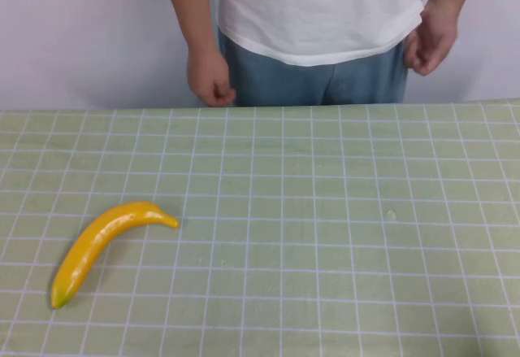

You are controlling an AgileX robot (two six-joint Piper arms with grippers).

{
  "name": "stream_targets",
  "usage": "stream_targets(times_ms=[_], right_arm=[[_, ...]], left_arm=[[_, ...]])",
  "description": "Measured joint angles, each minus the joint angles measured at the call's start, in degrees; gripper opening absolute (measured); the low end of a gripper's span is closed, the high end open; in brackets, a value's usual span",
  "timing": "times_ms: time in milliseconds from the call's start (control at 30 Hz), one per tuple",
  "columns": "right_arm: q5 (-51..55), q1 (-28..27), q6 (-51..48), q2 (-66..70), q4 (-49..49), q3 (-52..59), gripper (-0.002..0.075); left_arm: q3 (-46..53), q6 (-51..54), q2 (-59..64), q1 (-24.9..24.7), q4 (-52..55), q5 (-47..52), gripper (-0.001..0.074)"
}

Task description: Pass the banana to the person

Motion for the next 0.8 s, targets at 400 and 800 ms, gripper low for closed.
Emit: stream_targets(times_ms=[400,800], right_arm=[[0.0,0.0,0.0,0.0,0.0,0.0,-0.0007],[0.0,0.0,0.0,0.0,0.0,0.0,-0.0007]], left_arm=[[0.0,0.0,0.0,0.0,0.1,0.0,-0.0004],[0.0,0.0,0.0,0.0,0.1,-1.5,-0.0004]])
